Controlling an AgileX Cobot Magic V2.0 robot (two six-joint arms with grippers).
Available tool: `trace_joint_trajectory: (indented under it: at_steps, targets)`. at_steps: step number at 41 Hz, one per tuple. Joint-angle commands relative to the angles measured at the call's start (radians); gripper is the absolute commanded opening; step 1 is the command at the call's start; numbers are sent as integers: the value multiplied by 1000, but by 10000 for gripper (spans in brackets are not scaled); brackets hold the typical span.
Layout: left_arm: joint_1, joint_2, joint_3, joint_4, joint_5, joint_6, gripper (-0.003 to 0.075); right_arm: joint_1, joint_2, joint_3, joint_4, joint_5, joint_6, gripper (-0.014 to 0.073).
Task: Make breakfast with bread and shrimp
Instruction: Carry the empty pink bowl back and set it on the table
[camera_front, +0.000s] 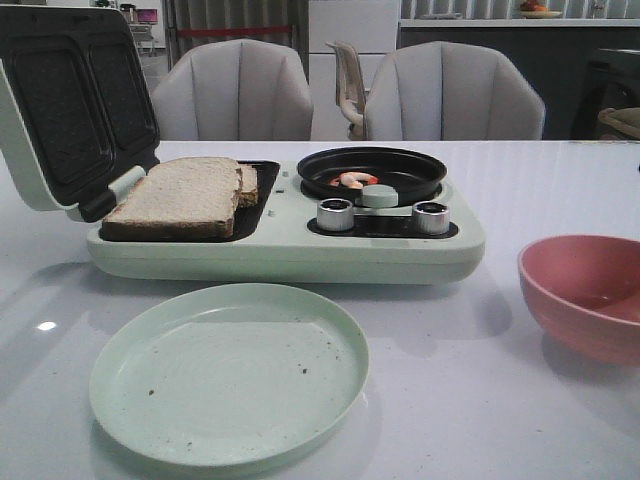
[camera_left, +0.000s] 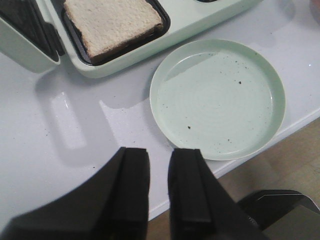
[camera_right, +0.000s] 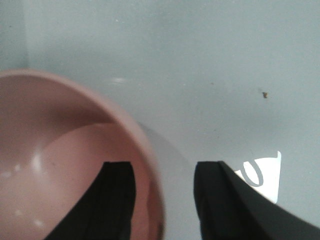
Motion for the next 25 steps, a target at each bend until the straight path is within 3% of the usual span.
trace_joint_trajectory:
  at_steps: [1,16,21,25]
  targets:
    - [-8,-5,-29,1,-58,-3,202,21,-115,-49,16,36,-31,422]
    - [-8,-5,-29,1,-61,-3,202,299,-472,-11,-55,65,-30,421]
    - [-8,-5,-29,1,-61,-3,202,328,-580,45,-59,80,-21,421]
    - [-8,-5,-29,1,-60,-3,202,328,-660,100,-117,83,61,421]
